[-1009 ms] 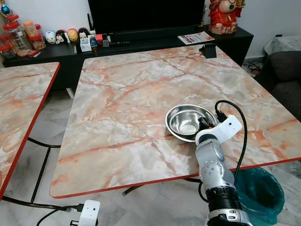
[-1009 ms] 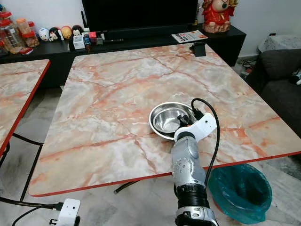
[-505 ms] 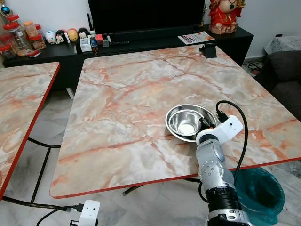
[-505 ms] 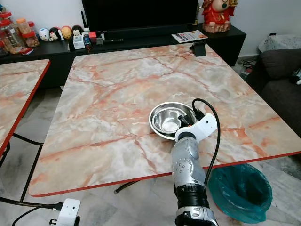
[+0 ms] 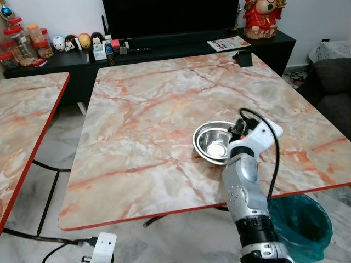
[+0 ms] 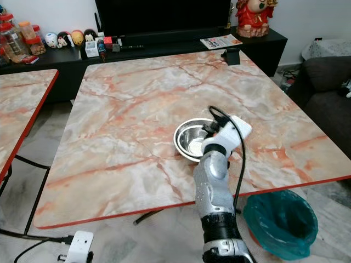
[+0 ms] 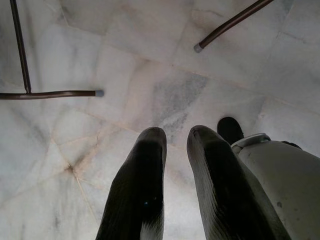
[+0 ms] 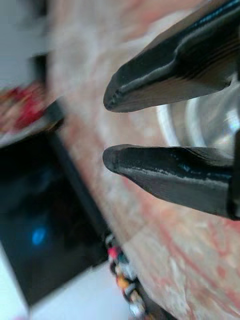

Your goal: Setting the table

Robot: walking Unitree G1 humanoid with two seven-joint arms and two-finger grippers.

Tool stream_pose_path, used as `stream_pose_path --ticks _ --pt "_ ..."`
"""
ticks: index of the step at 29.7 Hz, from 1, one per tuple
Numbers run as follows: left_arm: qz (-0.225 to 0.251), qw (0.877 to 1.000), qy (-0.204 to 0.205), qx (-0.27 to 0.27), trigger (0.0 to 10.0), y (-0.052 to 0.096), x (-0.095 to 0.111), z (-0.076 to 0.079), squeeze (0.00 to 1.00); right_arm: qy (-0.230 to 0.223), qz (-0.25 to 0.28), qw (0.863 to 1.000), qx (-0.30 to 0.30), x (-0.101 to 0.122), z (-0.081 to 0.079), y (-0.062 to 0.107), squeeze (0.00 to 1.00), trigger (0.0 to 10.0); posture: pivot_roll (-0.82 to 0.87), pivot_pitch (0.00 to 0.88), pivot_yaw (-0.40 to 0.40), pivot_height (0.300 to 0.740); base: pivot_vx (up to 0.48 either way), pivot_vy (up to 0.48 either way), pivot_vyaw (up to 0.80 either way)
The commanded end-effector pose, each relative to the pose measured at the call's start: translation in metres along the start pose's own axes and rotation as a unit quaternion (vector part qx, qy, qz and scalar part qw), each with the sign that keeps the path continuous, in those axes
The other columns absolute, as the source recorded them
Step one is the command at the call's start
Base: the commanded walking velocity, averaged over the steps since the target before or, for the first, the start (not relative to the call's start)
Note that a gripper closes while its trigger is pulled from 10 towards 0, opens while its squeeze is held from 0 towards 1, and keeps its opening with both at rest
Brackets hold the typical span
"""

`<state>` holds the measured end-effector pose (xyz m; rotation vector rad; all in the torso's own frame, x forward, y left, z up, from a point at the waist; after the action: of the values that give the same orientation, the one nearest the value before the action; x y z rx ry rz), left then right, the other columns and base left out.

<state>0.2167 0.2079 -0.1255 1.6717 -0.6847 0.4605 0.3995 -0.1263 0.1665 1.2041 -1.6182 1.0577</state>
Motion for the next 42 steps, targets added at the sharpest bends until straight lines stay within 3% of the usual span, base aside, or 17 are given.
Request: stream_pose_path --ticks 1,5,8,10,17,24,27,30,37,42 --pt "0.009 1.000 -0.003 0.007 10.0 0.000 0.004 -0.006 0.00 0.032 0.019 0.998 0.055 0.004 -0.021 0.004 0.00 10.0 0.03 0.017 0.076 0.740 0.000 0.000 0.00" --pt "0.012 1.000 -0.002 0.010 10.0 0.000 0.004 -0.007 0.00 0.062 -0.009 0.990 0.124 -0.018 -0.039 0.013 0.00 10.0 0.03 0.016 0.074 0.740 0.000 0.000 0.00" --pt "0.012 1.000 -0.002 0.010 10.0 0.000 0.005 -0.007 0.00 0.070 -0.012 0.988 0.135 -0.022 -0.041 0.015 0.00 10.0 0.03 0.016 0.074 0.740 0.000 0.000 0.00" --pt "0.013 1.000 0.004 0.015 10.0 0.000 0.005 -0.009 0.00 0.110 -0.035 0.979 0.166 -0.038 -0.043 0.021 0.00 10.0 0.04 0.015 0.068 0.740 0.000 0.000 0.00" --pt "0.014 1.000 0.015 0.023 10.0 0.001 0.003 -0.012 0.00 0.159 0.000 0.966 0.206 -0.021 -0.047 0.022 0.00 10.0 0.03 0.018 0.056 0.740 0.000 0.000 0.00" --pt "0.014 0.999 0.021 0.020 10.0 0.001 0.002 -0.006 0.00 0.228 0.026 0.942 0.245 0.000 -0.034 0.028 0.00 10.0 0.00 0.025 0.036 0.740 0.000 0.000 0.00" --pt "0.014 0.999 0.023 0.019 10.0 0.001 0.002 -0.005 0.00 0.238 0.020 0.940 0.243 -0.002 -0.025 0.030 0.00 10.0 -0.01 0.025 0.030 0.740 0.000 0.000 0.00" --pt "0.014 0.999 0.027 0.020 10.0 0.001 0.002 -0.003 0.00 0.249 -0.007 0.941 0.231 -0.011 -0.005 0.037 0.00 10.0 -0.01 0.026 0.026 0.740 0.000 0.000 0.00" --pt "0.014 0.999 0.027 0.022 10.0 0.001 0.002 -0.005 0.00 0.259 -0.040 0.936 0.235 -0.031 0.003 0.056 0.00 10.0 -0.01 0.030 0.033 0.740 0.000 0.000 0.00" --pt "0.016 0.999 0.026 0.025 10.0 0.001 0.002 -0.008 0.00 0.270 -0.020 0.939 0.211 -0.020 0.013 0.057 0.00 10.0 -0.02 0.032 0.037 0.740 0.000 0.000 0.00"
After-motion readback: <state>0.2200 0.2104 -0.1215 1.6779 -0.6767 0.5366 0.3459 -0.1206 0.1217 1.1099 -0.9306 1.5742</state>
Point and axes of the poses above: a point about 5 cm out from each wrist's last joint towards the gripper, its own y axis pointing back from the gripper into the wrist, its own x axis along the axis of the wrist's last joint, z = x × y, the point moved 6 cm from there along -y, pointing out of the wrist towards the gripper
